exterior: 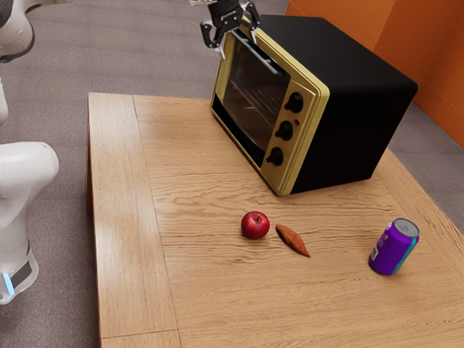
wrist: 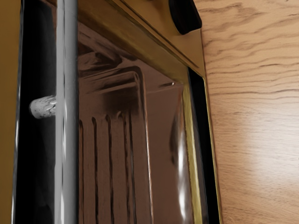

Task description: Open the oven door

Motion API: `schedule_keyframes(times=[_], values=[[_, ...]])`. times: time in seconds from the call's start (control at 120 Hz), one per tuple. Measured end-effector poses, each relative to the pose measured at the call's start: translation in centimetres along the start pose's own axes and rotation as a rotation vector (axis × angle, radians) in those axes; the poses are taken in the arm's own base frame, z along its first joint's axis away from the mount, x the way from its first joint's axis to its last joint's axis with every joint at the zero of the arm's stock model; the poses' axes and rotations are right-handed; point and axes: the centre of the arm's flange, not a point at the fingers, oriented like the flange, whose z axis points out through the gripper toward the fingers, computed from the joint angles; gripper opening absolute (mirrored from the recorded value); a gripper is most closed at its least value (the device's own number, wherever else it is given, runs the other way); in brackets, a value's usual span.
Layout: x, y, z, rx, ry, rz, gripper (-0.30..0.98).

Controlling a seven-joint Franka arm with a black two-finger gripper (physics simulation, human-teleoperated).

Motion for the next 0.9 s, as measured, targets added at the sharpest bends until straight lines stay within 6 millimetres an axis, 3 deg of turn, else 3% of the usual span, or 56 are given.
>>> schedule_keyframes(times=[0.483, 0.55, 0.6, 0.633, 0.7, 0.783, 0.817, 0.85, 0.9], values=[[0.7, 0.5, 2.0, -0.052, -0.010, -0.032, 0.70], [0.7, 1.9, 1.7, -0.066, -0.032, -0.034, 0.68], [1.5, 4.3, 0.8, -0.081, -0.059, -0.022, 0.67], [2.7, 6.9, -1.0, -0.089, -0.069, -0.012, 0.62], [4.6, 11.5, -8.0, -0.076, -0.029, -0.020, 0.65], [4.5, 15.2, -20.2, -0.018, 0.096, -0.077, 0.67], [5.0, 15.5, -24.9, 0.017, 0.128, -0.094, 0.67], [6.9, 14.3, -28.6, 0.040, 0.130, -0.102, 0.68], [11.0, 11.4, -30.9, 0.037, 0.096, -0.111, 0.68]])
